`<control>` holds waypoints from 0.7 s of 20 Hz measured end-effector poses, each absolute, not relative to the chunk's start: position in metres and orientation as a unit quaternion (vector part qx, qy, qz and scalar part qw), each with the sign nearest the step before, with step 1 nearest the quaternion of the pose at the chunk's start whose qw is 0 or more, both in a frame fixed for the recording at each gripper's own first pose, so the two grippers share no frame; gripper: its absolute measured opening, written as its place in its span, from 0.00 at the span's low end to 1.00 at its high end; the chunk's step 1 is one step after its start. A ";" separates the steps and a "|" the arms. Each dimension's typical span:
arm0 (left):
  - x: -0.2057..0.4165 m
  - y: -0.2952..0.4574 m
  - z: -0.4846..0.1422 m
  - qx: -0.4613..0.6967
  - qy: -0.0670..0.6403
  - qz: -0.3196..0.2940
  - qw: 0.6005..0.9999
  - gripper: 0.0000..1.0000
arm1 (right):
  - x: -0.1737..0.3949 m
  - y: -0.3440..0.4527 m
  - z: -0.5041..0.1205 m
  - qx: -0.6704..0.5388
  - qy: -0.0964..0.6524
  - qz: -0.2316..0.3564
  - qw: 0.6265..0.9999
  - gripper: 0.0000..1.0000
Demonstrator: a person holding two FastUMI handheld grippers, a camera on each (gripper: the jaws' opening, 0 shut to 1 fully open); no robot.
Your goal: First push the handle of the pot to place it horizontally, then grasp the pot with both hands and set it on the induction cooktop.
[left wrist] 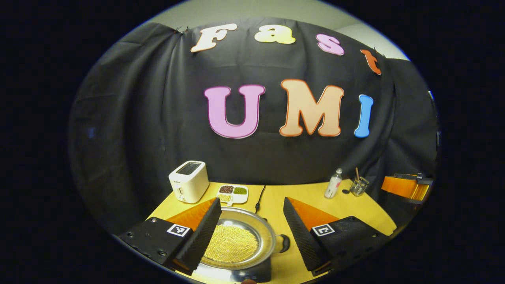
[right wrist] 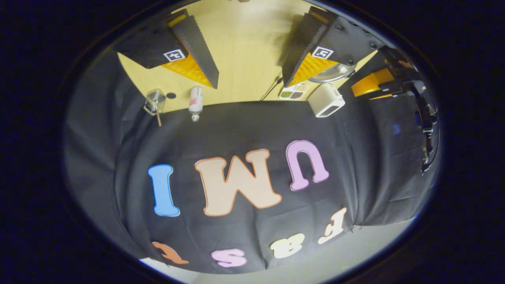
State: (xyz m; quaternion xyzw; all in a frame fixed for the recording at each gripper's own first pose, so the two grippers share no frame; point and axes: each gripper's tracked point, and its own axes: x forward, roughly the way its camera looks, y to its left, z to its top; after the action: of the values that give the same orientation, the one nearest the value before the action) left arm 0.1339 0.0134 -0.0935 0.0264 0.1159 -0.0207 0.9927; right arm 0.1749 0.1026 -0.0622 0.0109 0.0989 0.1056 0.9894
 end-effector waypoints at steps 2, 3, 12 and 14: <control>0.116 -0.009 -0.075 0.031 0.088 -0.005 0.996 0.96 | 0.159 0.082 -0.037 0.009 0.069 0.121 0.990 0.92; 0.110 -0.018 -0.063 0.037 0.071 0.003 0.997 0.96 | 0.154 0.072 -0.027 0.010 0.056 0.124 0.991 0.92; 0.066 -0.106 -0.020 0.054 0.004 -0.011 0.998 0.93 | 0.104 -0.019 0.035 0.015 -0.033 0.082 0.996 0.92; 0.062 -0.115 -0.022 0.064 0.005 -0.013 0.998 0.93 | 0.096 -0.036 0.036 0.010 -0.041 0.067 0.997 0.92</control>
State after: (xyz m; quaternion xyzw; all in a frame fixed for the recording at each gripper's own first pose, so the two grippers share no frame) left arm 0.0619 -0.1154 -0.0219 0.0638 0.0046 -0.0129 0.9979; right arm 0.0962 -0.0357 0.0362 0.0100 -0.0411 0.0669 0.9969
